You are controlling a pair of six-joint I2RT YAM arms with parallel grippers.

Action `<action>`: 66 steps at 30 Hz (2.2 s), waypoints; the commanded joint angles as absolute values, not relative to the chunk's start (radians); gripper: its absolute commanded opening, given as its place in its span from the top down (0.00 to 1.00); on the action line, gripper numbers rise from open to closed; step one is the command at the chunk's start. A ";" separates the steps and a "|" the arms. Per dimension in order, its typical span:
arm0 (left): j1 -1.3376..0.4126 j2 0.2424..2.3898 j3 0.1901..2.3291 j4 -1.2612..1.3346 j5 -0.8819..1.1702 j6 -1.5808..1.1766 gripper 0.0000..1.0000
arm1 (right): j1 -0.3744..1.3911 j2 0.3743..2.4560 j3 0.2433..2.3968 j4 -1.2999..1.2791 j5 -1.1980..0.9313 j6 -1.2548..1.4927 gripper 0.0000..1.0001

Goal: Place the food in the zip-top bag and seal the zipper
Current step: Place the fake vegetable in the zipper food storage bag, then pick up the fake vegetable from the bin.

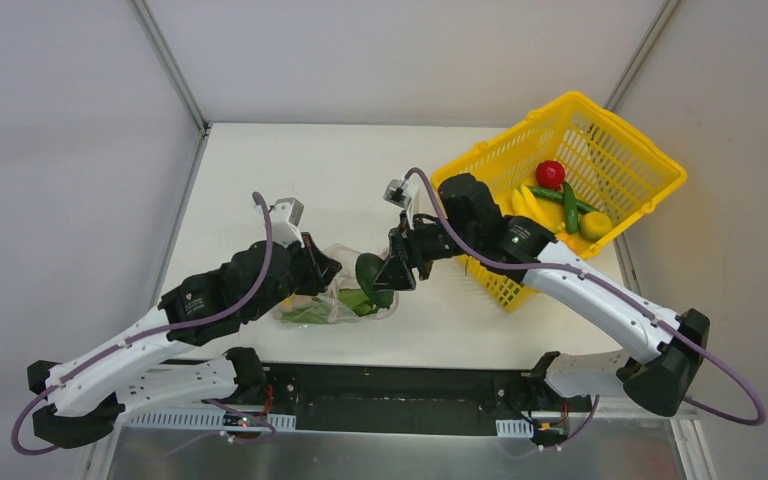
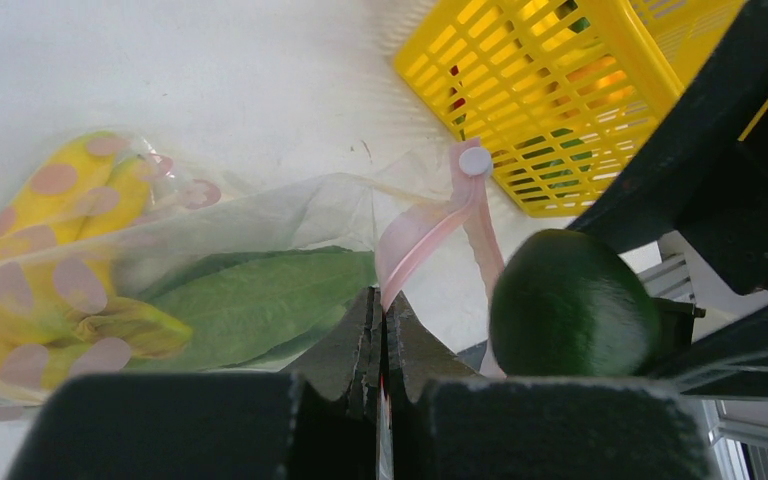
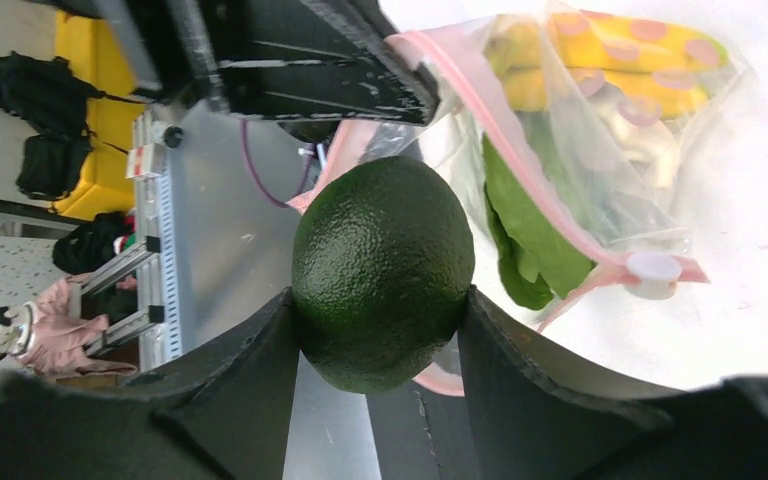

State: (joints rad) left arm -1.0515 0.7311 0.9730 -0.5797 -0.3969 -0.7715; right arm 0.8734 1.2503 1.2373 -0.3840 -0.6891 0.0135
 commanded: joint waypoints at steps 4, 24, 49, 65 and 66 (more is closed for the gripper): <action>-1.040 0.723 0.985 -0.549 -0.389 -0.780 1.00 | 0.932 1.350 1.345 -0.421 -0.464 -0.045 0.65; -1.041 0.702 0.985 -0.561 -0.410 -0.775 1.00 | 0.966 1.235 1.328 -0.312 -0.395 -0.051 0.21; -1.040 0.673 0.952 -0.555 -0.416 -0.785 1.00 | 0.204 1.382 1.255 -0.656 0.008 0.313 0.24; -1.041 0.670 0.944 -0.563 -0.434 -0.783 1.00 | 0.234 1.620 1.187 -0.568 -0.076 0.386 0.37; -1.041 0.671 0.945 -0.562 -0.434 -0.783 1.00 | 0.243 1.633 1.187 -0.568 -0.068 0.387 0.37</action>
State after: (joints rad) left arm -1.0519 0.6781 0.9493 -0.5808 -0.4042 -0.7719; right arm 0.2146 1.5826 1.1954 -0.5762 -0.0624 0.3637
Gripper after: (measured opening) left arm 0.009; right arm 0.635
